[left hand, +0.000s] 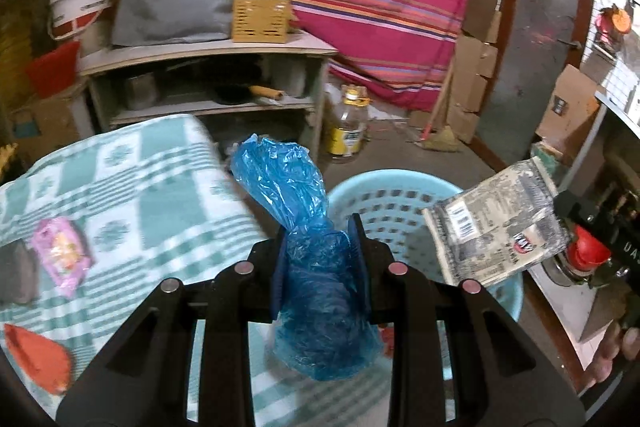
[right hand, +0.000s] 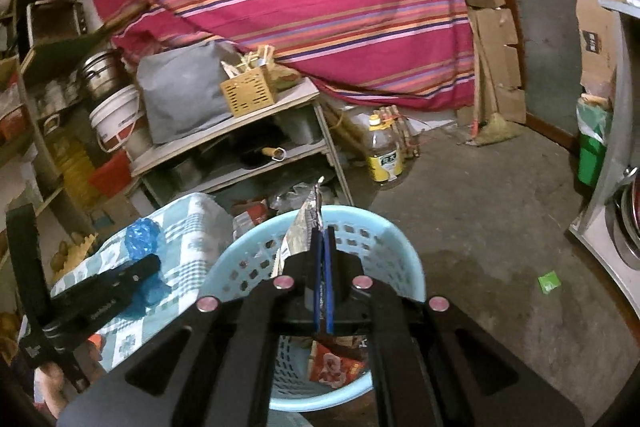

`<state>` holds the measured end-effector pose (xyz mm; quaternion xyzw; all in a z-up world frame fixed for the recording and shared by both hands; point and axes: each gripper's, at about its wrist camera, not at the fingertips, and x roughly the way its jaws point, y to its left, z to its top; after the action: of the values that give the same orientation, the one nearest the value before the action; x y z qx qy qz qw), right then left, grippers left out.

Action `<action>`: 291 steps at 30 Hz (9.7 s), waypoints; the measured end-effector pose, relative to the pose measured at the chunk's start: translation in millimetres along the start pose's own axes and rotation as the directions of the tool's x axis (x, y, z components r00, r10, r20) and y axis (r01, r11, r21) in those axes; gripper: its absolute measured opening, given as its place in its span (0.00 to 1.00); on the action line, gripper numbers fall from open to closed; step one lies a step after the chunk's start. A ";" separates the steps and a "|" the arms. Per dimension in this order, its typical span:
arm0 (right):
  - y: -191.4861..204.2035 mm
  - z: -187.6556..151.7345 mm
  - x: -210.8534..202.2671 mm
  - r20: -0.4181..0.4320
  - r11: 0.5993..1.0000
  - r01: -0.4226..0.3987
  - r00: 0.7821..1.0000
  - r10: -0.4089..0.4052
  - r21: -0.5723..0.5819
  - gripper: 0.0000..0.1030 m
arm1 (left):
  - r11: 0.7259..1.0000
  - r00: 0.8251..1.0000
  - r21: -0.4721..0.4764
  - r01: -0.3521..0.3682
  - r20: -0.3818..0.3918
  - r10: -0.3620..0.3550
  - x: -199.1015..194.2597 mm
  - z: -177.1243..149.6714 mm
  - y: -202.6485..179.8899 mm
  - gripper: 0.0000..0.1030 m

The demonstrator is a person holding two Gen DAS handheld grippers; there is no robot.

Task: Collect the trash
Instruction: 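Carry the blue bag and printed packet over the blue basket with both tools, then open the left tool to drop the blue bag while the right tool releases the packet, then move both tools back over the table toward the black ribbed cup, then grasp the black ribbed cup with the left tool, then grasp the pink snack wrapper with the right tool while the left tool holds the black cup, then carry the black cup and pink wrapper over the blue basket with both tools, then open the left tool to drop the cup while the right tool releases the wrapper, then move both tools back over the table toward the beige pouch and orange bag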

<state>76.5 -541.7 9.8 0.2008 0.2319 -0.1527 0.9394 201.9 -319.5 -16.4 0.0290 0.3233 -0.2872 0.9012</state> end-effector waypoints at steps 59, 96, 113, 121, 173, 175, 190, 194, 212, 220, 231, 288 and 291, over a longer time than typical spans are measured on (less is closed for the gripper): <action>151.2 -38.5 59.4 -0.085 0.964 0.075 0.991 -0.099 -0.254 0.87 | 0.897 0.904 -0.153 -0.414 0.045 0.425 -106.6 -20.1 211.0 0.95; 274.7 -88.4 124.7 -0.211 0.950 -0.074 0.977 0.008 -0.304 0.87 | 0.884 0.915 -0.253 -0.392 -0.201 0.349 -55.3 -52.3 323.6 0.69; 390.4 -147.1 144.4 -0.318 0.815 -0.259 0.943 0.098 -0.519 0.86 | 0.852 0.894 -0.274 -0.445 -0.085 0.440 -139.9 -42.3 342.5 0.69; 412.3 -167.7 159.3 -0.393 0.772 -0.296 0.917 0.066 -0.562 0.58 | 0.820 0.875 -0.309 -0.482 -0.131 0.465 -156.5 -62.4 379.9 0.69; 282.7 -114.9 166.7 -0.345 0.858 -0.178 0.939 0.001 -0.482 0.71 | 0.904 0.930 -0.218 -0.367 -0.090 0.356 -94.1 -32.3 270.1 0.69; 282.0 -118.9 174.4 -0.375 0.859 -0.192 0.927 -0.001 -0.475 0.55 | 0.902 0.931 -0.232 -0.365 -0.091 0.353 -95.4 -31.5 274.6 0.69; 271.2 -104.8 152.8 -0.359 0.889 -0.217 0.931 0.065 -0.402 0.04 | 0.891 0.917 -0.218 -0.398 -0.106 0.384 -89.2 -33.6 275.0 0.69; 262.3 -86.0 130.6 -0.307 0.899 -0.220 0.946 0.102 -0.378 0.03 | 0.892 0.918 -0.215 -0.397 -0.098 0.385 -92.0 -32.0 270.2 0.69; 128.9 -20.0 44.8 -0.118 0.969 -0.124 0.988 0.100 -0.213 0.03 | 0.951 0.961 -0.135 -0.277 -0.025 0.276 -69.7 -10.5 158.2 0.69; 55.8 -8.5 24.6 -0.080 0.988 -0.037 0.996 0.025 -0.147 0.03 | 0.987 0.987 -0.033 -0.158 -0.014 0.158 -29.2 -3.5 63.5 0.69; -8.1 -4.6 21.8 -0.081 0.997 0.027 0.996 -0.033 -0.075 0.03 | 0.996 0.998 0.062 -0.057 -0.011 0.057 15.4 -4.1 -19.3 0.69; 202.1 -63.8 58.4 -0.138 0.943 -0.051 0.990 0.005 -0.329 0.86 | 0.888 0.893 -0.153 -0.434 0.059 0.447 -138.9 -29.0 239.8 0.95; 230.3 -76.2 61.6 -0.164 0.929 -0.094 0.986 0.037 -0.358 0.86 | 0.871 0.883 -0.189 -0.454 0.037 0.468 -149.9 -38.4 268.0 0.95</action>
<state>187.6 -318.5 -12.1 0.0420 0.3213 -0.0597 0.9442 230.0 -12.3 7.3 0.0142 0.2938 -0.0353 0.9551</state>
